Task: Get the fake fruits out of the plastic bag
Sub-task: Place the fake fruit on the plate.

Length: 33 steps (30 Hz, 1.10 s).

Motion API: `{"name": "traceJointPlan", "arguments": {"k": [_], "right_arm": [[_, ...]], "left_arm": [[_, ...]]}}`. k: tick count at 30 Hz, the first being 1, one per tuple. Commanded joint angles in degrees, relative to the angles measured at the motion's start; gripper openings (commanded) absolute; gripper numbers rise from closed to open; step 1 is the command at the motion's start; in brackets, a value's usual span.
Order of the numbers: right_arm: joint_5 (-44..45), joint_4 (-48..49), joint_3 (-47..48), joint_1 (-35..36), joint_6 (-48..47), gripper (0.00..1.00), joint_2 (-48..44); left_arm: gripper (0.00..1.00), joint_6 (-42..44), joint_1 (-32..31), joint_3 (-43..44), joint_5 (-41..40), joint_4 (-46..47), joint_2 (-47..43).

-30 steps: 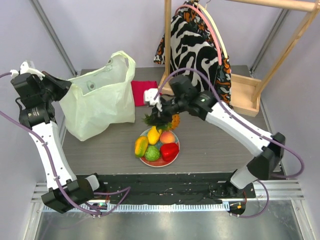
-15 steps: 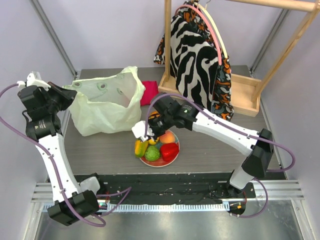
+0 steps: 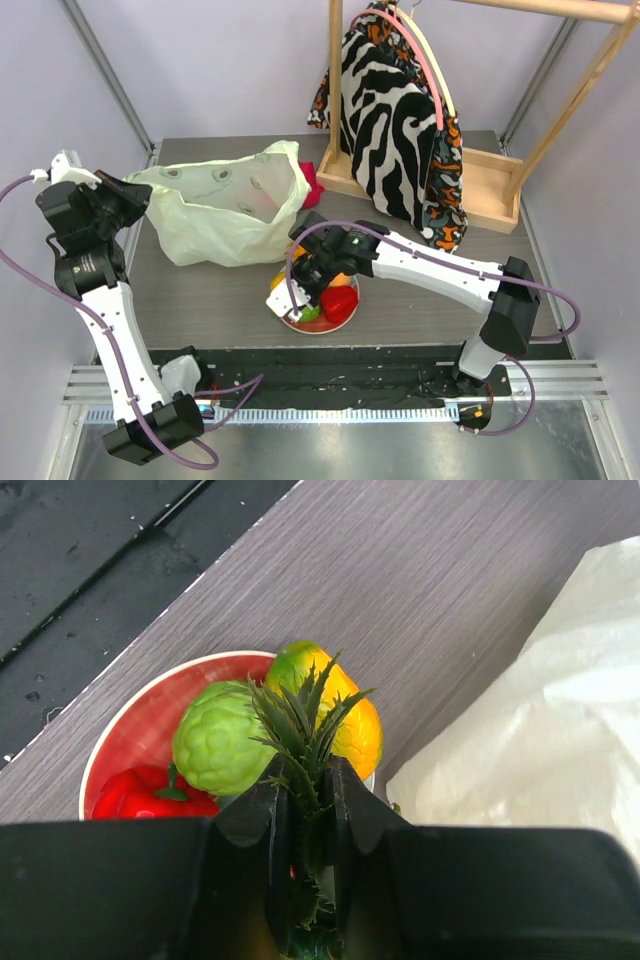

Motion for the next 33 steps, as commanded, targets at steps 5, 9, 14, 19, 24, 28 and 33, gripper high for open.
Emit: {"name": "traceJointPlan", "arguments": {"k": [5,9,14,19,24,28,33], "right_arm": [[0.17,-2.01,-0.18,1.48,-4.61,0.01,0.86],[0.52,-2.89,-1.49,1.65,-7.42,0.01,0.95],[0.08,-3.07,-2.99,1.83,-8.57,0.01,0.34],[-0.45,-3.33,-3.69,2.27,-8.66,0.16,0.25],[-0.45,-2.98,-4.04,2.44,-8.57,0.41,-0.02],[-0.97,-1.84,-5.10,2.79,-8.13,0.67,-1.51],[0.25,-2.72,-5.01,3.23,-8.31,0.75,-3.00]], "left_arm": [[0.06,-0.08,0.26,-0.31,-2.76,3.26,-0.14],[0.07,-1.22,0.26,-0.22,-2.24,4.40,0.65],[0.07,-1.49,0.26,-0.05,0.31,5.20,1.26],[0.07,-1.31,0.26,0.22,0.22,5.20,1.53],[0.07,-0.87,0.26,0.13,0.40,5.02,0.83],[0.07,-0.61,0.26,-0.31,-0.04,4.67,0.30],[0.07,-1.22,0.26,0.39,1.01,4.67,1.96]]}}
